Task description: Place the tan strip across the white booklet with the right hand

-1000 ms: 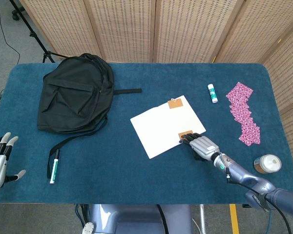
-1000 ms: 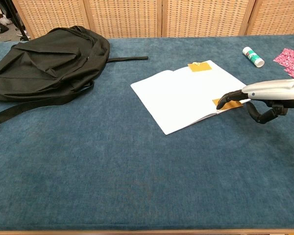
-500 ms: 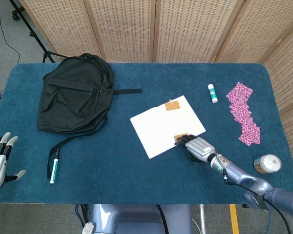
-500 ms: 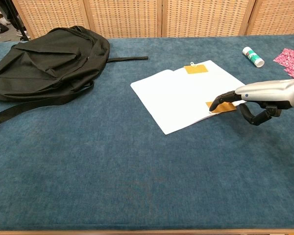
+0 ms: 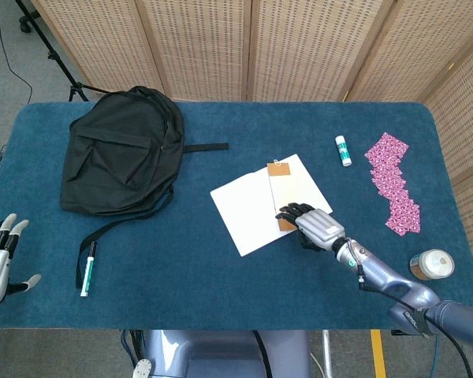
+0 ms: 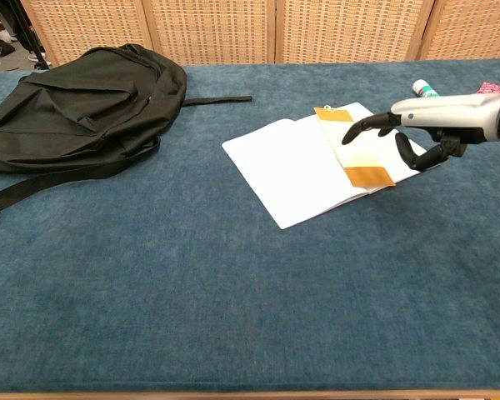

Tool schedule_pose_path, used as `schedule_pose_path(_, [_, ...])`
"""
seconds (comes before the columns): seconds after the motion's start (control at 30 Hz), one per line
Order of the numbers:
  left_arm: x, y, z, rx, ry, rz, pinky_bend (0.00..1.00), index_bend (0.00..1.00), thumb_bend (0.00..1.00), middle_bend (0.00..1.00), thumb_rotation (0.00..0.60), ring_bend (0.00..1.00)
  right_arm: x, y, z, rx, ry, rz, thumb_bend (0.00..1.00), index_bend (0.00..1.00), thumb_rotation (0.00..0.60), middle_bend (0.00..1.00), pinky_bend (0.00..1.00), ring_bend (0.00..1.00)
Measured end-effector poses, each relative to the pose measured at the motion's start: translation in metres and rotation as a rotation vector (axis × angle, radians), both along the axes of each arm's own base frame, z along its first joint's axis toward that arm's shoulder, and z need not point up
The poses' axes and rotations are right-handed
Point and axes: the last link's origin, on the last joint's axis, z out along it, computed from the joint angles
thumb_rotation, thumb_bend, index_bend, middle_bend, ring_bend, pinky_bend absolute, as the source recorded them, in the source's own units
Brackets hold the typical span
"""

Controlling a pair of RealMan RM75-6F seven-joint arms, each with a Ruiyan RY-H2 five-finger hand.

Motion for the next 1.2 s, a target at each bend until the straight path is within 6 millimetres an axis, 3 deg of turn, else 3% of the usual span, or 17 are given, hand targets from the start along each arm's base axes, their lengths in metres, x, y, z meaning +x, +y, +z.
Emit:
schedule_pose_path(0.3, [0.001, 0.0, -0.002, -0.008, 0.002, 0.0, 0.0, 0.0, 0.0, 0.0, 0.6, 0.0, 0.017, -0.016, -0.002, -0.037, -0.05, -0.033, 1.0, 0.14, 0.6, 0.11, 0.1, 0.0])
schedule_pose_path(0.83, [-0.002, 0.0, 0.001, 0.002, -0.006, 0.01, 0.0, 0.0, 0.0, 0.0, 0.6, 0.0, 0.035, -0.08, -0.045, -0.117, -0.069, -0.294, 1.0, 0.14, 0.6, 0.11, 0.1, 0.0])
schedule_pose_path(1.2, [-0.003, 0.001, 0.003, 0.008, -0.011, 0.015, 0.0, 0.0, 0.0, 0.0, 0.6, 0.0, 0.033, -0.087, -0.063, -0.119, -0.031, -0.342, 1.0, 0.14, 0.6, 0.11, 0.1, 0.0])
